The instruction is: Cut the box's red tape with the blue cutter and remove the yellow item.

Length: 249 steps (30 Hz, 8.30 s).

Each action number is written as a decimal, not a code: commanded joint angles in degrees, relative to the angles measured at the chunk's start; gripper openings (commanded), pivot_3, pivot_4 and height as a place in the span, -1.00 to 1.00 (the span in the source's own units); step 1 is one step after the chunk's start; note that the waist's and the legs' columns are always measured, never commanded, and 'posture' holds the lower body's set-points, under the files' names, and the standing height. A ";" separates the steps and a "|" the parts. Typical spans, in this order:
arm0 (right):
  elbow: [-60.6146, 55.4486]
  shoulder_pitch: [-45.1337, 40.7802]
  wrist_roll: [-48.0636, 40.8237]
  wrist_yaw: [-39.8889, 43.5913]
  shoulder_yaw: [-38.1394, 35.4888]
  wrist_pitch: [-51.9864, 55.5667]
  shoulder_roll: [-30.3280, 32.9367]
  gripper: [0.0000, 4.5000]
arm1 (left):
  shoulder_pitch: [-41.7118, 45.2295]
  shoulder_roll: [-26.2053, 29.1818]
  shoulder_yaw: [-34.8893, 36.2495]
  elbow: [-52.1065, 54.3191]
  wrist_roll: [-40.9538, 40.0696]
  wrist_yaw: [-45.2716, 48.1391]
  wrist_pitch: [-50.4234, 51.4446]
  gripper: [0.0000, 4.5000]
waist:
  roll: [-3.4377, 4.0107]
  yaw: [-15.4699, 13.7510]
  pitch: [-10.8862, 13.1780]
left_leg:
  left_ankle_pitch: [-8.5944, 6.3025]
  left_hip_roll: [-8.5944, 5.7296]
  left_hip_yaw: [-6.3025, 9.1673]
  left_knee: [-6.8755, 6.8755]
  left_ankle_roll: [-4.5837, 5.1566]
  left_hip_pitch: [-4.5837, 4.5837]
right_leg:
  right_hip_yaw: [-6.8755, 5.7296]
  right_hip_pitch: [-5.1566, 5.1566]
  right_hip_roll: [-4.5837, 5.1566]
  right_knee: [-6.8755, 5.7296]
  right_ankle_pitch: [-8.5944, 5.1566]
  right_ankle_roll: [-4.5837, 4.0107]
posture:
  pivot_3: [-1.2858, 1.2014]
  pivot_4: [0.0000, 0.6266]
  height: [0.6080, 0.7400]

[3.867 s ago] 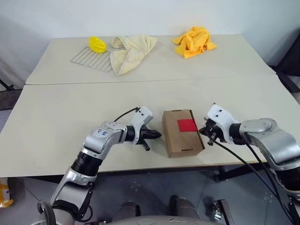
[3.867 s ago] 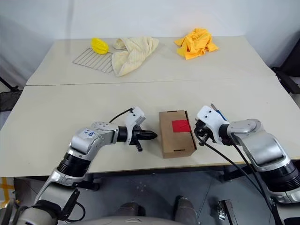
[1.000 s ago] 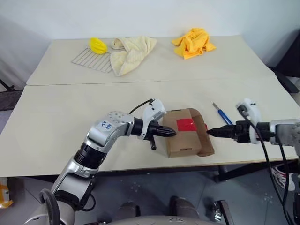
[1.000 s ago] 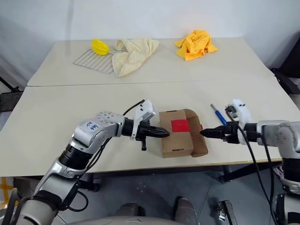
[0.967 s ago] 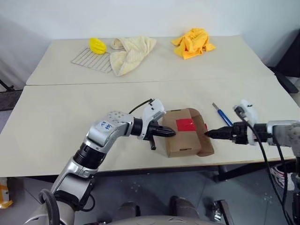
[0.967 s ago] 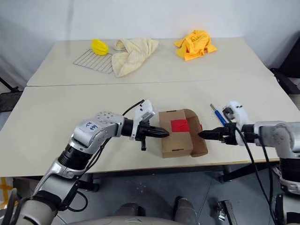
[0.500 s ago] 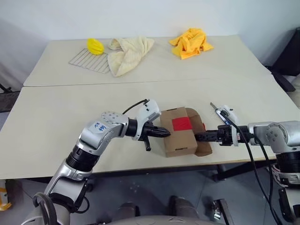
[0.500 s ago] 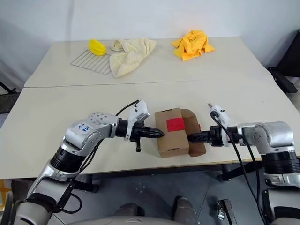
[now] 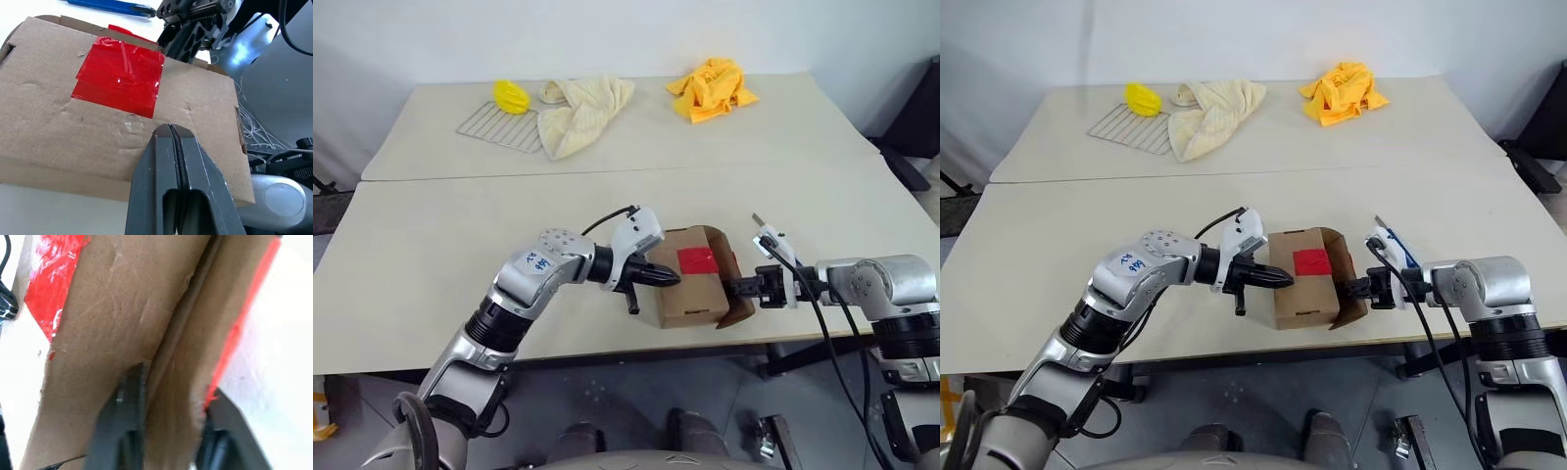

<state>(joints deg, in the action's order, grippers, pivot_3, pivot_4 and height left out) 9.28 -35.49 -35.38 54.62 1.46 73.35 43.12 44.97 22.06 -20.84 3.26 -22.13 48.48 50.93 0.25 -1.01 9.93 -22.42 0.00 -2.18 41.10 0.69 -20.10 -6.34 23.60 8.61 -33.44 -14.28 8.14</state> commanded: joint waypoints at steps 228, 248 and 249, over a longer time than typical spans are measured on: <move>-45.46 40.00 -12.02 -9.79 -51.53 -6.68 19.22 1.00 | 11.50 5.02 -8.01 -2.03 19.16 10.87 9.85 0.99 | -0.30 -2.04 0.27 | -0.34 -0.06 -0.37 0.20 0.45 -0.11 | -0.04 0.07 0.09 0.17 0.15 0.21 | 0.03 -0.52 1.00; -43.29 39.94 -10.44 -6.46 -51.77 -9.53 21.73 1.00 | 12.92 -3.55 10.38 -3.22 5.73 5.12 6.36 -0.87 | -0.30 -2.02 0.27 | -0.34 -0.07 -0.38 0.28 0.45 -0.15 | -0.03 0.07 0.10 0.15 0.15 0.22 | 0.03 -0.52 1.00; -42.95 39.84 -10.27 -6.08 -51.77 -9.67 22.11 1.00 | 12.90 -3.99 11.67 -3.18 4.86 4.48 5.84 -0.90 | -0.30 -2.03 0.27 | -0.34 -0.07 -0.38 0.28 0.45 -0.15 | -0.03 0.07 0.11 0.15 0.15 0.22 | 0.03 -0.52 1.00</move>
<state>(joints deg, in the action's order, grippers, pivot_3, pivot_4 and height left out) -33.90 4.95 -46.04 47.64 -47.79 64.91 64.17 57.53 18.50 -11.79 -2.17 -15.12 53.28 57.97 -0.05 -3.04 10.20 -22.76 -0.07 -2.55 41.38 1.15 -20.24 -6.37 23.67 8.71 -33.29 -14.13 8.36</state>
